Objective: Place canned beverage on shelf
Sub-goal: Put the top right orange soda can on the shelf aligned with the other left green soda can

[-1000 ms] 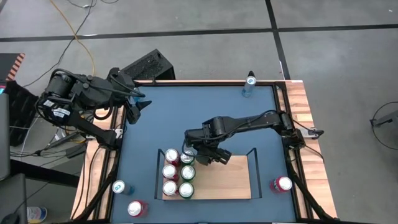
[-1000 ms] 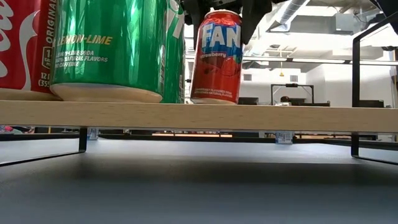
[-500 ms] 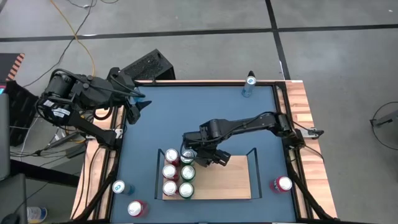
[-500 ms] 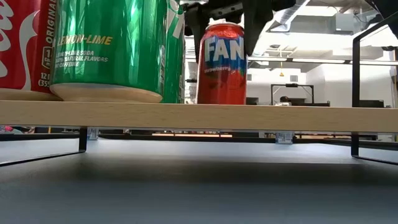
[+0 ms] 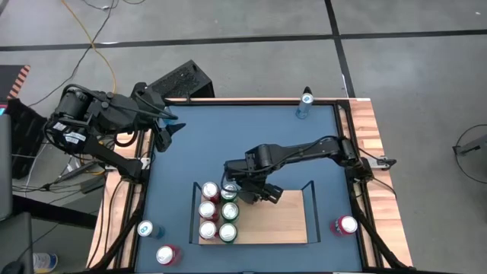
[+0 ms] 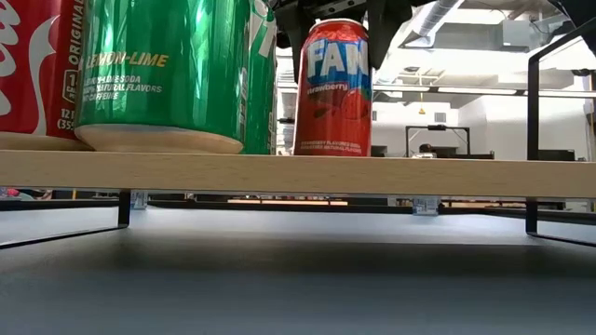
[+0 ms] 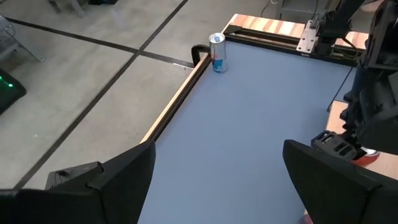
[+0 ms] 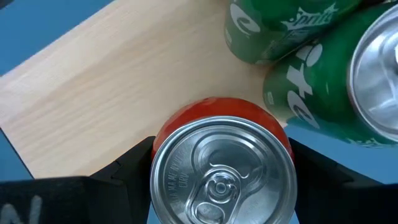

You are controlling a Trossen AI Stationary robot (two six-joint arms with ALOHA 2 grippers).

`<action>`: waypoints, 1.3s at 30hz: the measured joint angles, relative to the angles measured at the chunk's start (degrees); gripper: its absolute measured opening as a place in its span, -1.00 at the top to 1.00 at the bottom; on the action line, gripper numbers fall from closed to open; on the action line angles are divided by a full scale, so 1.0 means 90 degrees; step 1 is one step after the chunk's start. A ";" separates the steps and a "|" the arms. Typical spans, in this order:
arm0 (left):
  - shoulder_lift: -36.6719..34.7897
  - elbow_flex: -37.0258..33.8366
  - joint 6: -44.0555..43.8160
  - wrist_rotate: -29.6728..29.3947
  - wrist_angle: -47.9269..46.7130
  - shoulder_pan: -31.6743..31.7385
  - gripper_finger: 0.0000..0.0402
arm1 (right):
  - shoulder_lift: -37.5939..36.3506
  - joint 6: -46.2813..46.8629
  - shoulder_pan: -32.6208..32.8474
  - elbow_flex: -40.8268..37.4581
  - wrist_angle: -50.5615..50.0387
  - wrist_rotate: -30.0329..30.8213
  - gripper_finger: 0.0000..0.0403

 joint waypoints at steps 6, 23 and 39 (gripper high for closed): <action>0.0000 0.0000 0.0000 0.0000 0.0000 0.0000 -0.69 | 0.0000 0.0003 0.0002 0.0000 0.0003 0.0010 -0.40; 0.0000 0.0000 0.0002 0.0002 -0.0001 0.0000 -0.69 | 0.0085 0.0284 0.0007 -0.0002 0.0097 -0.0019 -0.63; 0.0000 0.0000 0.0002 0.0002 0.0000 0.0001 -0.69 | 0.0083 0.0267 0.0078 0.0000 0.0078 0.0032 -0.64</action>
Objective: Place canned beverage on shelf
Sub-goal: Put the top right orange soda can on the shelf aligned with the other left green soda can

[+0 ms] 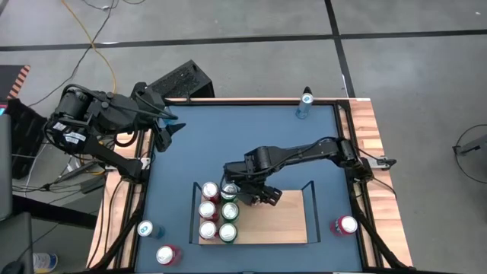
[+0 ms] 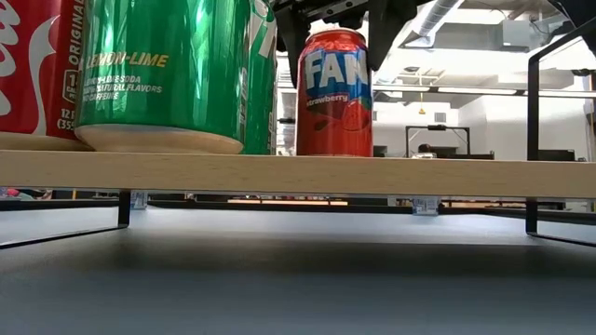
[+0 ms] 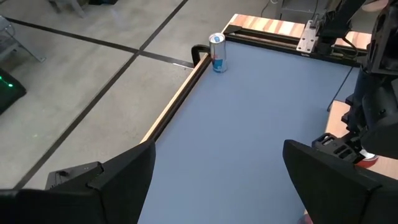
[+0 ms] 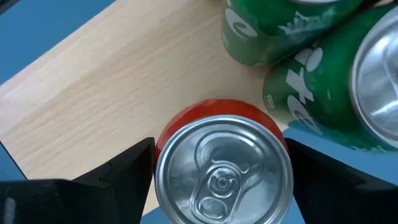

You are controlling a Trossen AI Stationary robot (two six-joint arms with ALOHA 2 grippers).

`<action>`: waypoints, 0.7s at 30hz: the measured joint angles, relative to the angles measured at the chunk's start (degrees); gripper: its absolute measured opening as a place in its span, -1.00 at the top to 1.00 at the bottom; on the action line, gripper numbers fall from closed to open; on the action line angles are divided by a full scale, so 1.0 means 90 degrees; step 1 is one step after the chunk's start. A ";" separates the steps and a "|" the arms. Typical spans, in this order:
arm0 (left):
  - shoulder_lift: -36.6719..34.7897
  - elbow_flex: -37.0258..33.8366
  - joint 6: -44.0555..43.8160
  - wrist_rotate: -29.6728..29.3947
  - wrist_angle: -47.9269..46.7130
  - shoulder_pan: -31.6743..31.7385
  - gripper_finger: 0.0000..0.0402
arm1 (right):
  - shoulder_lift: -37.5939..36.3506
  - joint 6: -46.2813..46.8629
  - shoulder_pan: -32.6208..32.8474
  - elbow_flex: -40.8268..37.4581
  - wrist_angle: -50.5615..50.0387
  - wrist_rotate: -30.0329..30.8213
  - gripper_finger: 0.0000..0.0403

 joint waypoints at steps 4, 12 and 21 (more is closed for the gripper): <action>0.0000 0.0000 0.0000 0.0000 0.0000 0.0000 -0.69 | 0.0000 -0.0017 0.0000 0.0000 0.0000 0.0002 -0.64; 0.0000 0.0000 -0.0002 0.0000 0.0000 -0.0001 -0.69 | -0.0010 -0.0053 -0.0002 0.0000 0.0097 0.0135 -0.72; 0.0000 0.0000 0.0000 0.0000 0.0000 -0.0001 -0.69 | -0.0010 -0.0059 -0.0002 0.0000 0.0117 0.0192 -0.76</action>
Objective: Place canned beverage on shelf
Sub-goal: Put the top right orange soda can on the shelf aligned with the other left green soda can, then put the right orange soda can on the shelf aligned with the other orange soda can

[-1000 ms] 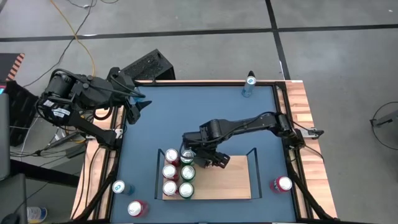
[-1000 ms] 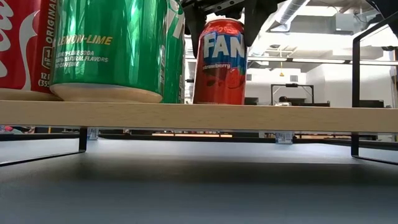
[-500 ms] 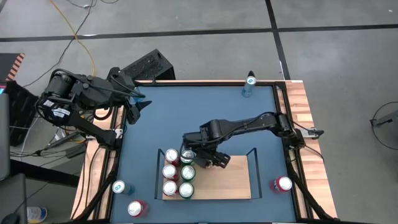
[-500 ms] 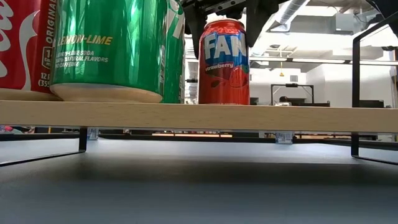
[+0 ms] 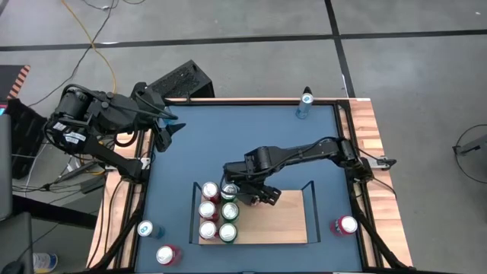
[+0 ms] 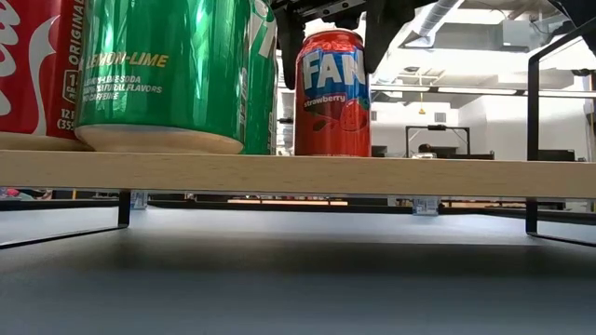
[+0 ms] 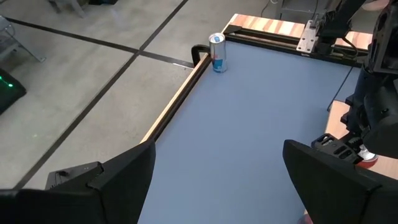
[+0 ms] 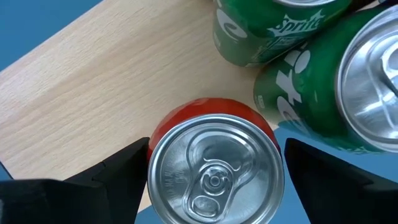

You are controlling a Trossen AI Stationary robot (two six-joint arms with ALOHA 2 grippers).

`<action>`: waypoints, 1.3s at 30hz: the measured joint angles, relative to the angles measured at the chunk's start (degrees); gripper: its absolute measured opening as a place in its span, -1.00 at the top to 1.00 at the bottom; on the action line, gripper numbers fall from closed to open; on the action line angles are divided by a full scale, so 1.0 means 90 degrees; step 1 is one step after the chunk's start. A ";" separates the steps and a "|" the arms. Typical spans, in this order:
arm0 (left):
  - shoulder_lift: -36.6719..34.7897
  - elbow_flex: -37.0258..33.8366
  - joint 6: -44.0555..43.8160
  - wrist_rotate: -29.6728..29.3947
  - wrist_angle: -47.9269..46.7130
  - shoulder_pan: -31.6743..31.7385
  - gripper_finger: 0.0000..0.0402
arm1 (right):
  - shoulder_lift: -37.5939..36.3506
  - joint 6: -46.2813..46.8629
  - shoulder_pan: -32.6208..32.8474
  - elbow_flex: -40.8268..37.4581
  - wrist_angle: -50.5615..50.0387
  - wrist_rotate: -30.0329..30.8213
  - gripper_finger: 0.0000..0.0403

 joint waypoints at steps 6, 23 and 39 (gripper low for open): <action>0.0000 0.0000 -0.0001 0.0000 -0.0002 0.0001 -0.69 | 0.0000 -0.0009 0.0002 0.0002 -0.0004 0.0086 -0.76; 0.0000 0.0000 -0.0002 0.0000 -0.0002 0.0002 -0.69 | -0.0010 0.0538 0.0034 0.0219 -0.0520 0.0512 -0.76; -0.0002 0.0000 0.0086 -0.0053 0.0027 0.0001 -0.69 | -0.0355 0.3346 0.0100 0.0220 -0.1687 0.0653 -0.72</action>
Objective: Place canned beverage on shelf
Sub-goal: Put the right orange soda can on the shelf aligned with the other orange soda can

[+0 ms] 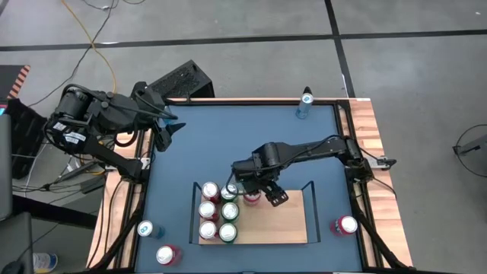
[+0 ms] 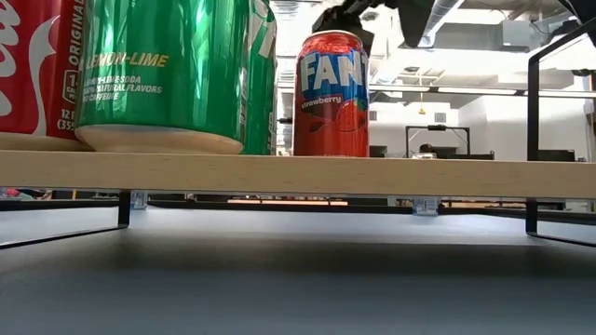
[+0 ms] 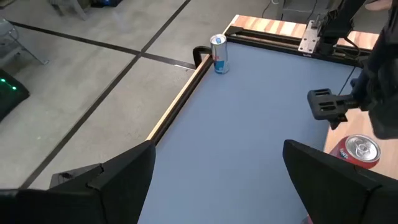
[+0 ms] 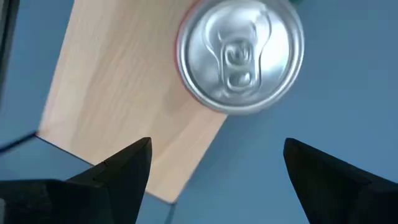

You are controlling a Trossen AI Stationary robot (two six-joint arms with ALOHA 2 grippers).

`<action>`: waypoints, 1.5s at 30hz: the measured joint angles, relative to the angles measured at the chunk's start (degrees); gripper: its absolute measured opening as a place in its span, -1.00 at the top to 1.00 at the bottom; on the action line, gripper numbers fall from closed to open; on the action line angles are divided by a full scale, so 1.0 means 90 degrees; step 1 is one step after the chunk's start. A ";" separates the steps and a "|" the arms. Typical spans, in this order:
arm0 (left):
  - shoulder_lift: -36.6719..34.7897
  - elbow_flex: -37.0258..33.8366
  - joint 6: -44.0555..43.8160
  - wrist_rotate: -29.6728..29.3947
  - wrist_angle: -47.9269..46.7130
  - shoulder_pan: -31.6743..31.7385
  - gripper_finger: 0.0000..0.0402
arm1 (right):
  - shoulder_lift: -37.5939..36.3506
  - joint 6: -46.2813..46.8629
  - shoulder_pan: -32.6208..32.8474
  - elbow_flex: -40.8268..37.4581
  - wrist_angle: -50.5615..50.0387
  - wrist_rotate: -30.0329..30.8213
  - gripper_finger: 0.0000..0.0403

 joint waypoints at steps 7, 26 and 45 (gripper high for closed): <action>0.0060 0.0000 -0.0089 -0.0177 0.0023 0.0000 -0.69 | -0.0616 0.0287 0.0005 -0.0471 -0.0011 -0.0166 -0.71; 0.0694 0.0000 0.0282 0.0167 0.1260 0.0713 -0.69 | -0.4406 0.3952 0.0396 -0.5135 0.0331 -0.0932 -0.56; 0.1554 0.0000 -0.0421 0.3140 0.2171 0.2109 -0.69 | -0.8018 0.5286 -0.1268 -0.5509 -0.0015 -0.0379 -0.56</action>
